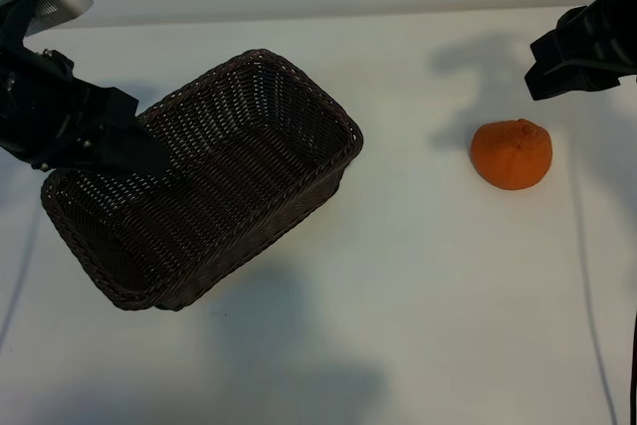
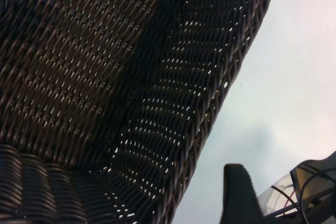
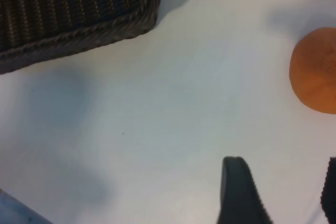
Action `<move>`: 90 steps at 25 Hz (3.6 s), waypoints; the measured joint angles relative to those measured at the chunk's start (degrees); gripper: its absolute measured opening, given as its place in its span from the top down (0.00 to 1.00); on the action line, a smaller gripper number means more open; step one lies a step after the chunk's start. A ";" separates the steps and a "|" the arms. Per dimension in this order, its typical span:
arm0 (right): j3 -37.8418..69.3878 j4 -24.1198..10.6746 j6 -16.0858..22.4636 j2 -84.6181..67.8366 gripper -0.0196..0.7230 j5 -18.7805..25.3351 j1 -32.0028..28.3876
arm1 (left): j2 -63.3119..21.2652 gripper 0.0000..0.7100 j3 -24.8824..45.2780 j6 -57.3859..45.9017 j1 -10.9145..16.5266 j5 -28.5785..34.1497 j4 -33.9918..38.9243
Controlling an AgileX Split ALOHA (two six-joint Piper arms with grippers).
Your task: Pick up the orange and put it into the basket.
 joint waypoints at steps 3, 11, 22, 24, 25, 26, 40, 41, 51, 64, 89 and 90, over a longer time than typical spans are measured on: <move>0.00 0.00 0.00 0.00 0.45 0.00 0.00 | 0.00 0.36 0.00 0.00 0.00 0.00 0.00; 0.00 0.06 0.00 0.00 0.45 0.00 0.00 | 0.00 0.36 0.00 0.00 0.00 0.00 0.00; 0.00 0.06 0.00 0.00 0.45 0.00 0.00 | 0.00 0.36 0.00 -0.14 0.00 -0.10 0.00; 0.00 0.06 0.00 0.00 0.45 0.00 0.00 | 0.00 0.36 0.00 -0.08 0.00 -0.28 0.06; 0.00 0.06 0.00 0.00 0.45 0.00 0.00 | 0.00 0.36 0.00 0.14 0.00 -0.28 0.14; 0.00 0.06 0.00 0.00 0.45 0.00 0.00 | 0.00 0.36 0.00 0.55 0.00 -0.28 0.35; 0.00 0.06 0.00 0.00 0.45 0.00 0.00 | 0.00 0.36 0.00 3.22 0.00 -0.29 3.01; 0.00 0.06 0.00 0.00 0.45 0.00 0.00 | 0.00 0.36 0.00 2.26 0.12 -0.29 3.57; 0.00 0.06 0.00 0.00 0.45 0.00 0.00 | 0.00 0.36 0.00 -23.09 7.89 -0.96 24.61; 0.00 0.06 0.00 0.00 0.45 -0.98 0.00 | 1.47 0.36 0.67 -30.94 8.43 -6.16 27.64; 0.00 0.06 0.00 0.00 0.45 -2.69 0.00 | 9.39 0.36 10.57 -32.02 8.43 -18.03 22.73; 0.00 0.06 0.00 0.00 0.45 -2.69 0.00 | 9.39 0.36 10.56 -32.07 8.43 -18.10 22.43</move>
